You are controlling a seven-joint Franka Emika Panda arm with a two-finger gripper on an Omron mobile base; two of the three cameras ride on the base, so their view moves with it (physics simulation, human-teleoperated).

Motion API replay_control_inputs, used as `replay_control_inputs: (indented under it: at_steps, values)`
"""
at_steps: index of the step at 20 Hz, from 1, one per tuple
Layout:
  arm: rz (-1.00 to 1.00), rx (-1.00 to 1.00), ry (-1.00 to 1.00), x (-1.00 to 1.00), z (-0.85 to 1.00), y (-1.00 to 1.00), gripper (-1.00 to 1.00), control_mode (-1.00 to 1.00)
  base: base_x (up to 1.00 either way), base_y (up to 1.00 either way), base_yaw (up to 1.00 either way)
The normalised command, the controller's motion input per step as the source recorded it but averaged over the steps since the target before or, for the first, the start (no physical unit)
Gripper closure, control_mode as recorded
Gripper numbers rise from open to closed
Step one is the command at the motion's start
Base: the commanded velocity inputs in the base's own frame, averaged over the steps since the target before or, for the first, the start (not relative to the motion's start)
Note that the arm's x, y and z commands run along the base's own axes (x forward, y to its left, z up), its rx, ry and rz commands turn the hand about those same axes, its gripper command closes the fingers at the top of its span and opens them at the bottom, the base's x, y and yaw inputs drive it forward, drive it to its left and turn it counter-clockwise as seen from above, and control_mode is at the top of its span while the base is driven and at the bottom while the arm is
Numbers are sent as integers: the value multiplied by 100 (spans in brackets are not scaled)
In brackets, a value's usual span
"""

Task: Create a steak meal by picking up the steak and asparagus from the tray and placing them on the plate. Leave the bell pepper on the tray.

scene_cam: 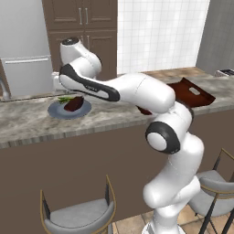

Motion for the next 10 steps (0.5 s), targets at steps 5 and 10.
replay_control_inputs:
  at_steps: [5, 10]
  values:
    - [0, 0, -16, -80, 46, -50, -100, -100, 0, 0, 0]
    - [0, 3, -15, -80, 29, -68, -100, -100, 0, 0, 0]
